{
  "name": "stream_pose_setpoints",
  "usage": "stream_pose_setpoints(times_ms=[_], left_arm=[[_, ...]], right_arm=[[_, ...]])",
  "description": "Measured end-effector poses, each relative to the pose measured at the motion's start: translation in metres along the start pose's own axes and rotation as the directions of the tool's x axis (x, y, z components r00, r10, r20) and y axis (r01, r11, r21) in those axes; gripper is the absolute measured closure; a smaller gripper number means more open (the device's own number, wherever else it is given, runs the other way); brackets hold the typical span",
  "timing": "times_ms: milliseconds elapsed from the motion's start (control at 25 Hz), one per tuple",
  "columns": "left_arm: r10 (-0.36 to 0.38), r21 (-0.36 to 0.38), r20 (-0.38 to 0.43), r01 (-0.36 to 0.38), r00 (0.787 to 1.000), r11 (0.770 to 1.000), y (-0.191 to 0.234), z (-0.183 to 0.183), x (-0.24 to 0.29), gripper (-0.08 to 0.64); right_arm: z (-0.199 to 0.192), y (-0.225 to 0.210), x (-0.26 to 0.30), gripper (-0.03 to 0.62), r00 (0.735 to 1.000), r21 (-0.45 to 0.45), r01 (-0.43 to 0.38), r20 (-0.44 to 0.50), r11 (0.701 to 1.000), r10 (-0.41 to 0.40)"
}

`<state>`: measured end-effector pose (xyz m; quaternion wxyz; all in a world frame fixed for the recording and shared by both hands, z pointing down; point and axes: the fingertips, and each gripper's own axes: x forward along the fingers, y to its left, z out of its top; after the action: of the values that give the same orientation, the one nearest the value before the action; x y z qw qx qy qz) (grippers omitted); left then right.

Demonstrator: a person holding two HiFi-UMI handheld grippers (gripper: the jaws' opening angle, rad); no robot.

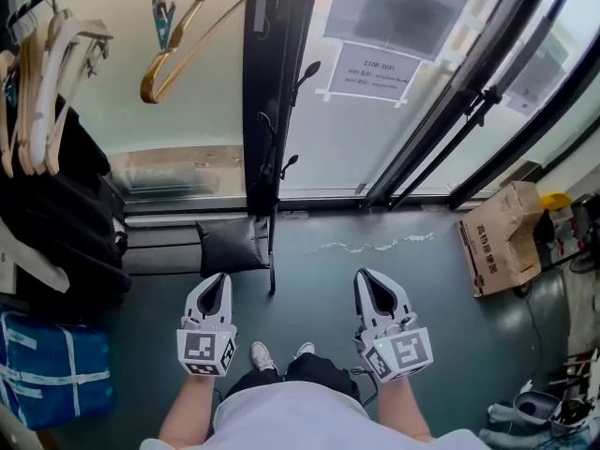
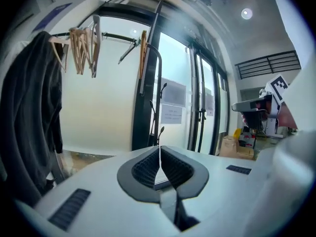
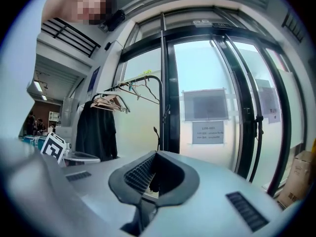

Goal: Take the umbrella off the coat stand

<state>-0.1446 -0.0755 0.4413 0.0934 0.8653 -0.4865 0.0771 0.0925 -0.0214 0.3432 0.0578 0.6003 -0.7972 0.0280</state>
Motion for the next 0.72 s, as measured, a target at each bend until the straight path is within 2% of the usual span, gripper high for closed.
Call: stream_pose_setpoints(times_ms=[160, 440, 720], left_arm=[[-0.028, 0.019, -0.009, 0.028, 1.0, 0.999, -0.013, 0.004, 0.033, 0.531], [0.035, 0.031, 0.026, -0.036, 0.999, 0.999, -0.013, 0.032, 0.068, 0.531], [0.104, 0.05, 0.017, -0.104, 0.994, 0.993, -0.002, 0.039, 0.093, 0.531]], right_arm=[[-0.005, -0.026, 0.013, 0.575, 1.0, 0.022, 0.017, 0.005, 1.0, -0.018], [0.013, -0.056, 0.055, 0.575, 0.996, 0.012, -0.064, 0.063, 0.998, 0.063], [0.003, -0.074, 0.085, 0.575, 0.99, 0.024, -0.136, 0.037, 0.99, 0.135]])
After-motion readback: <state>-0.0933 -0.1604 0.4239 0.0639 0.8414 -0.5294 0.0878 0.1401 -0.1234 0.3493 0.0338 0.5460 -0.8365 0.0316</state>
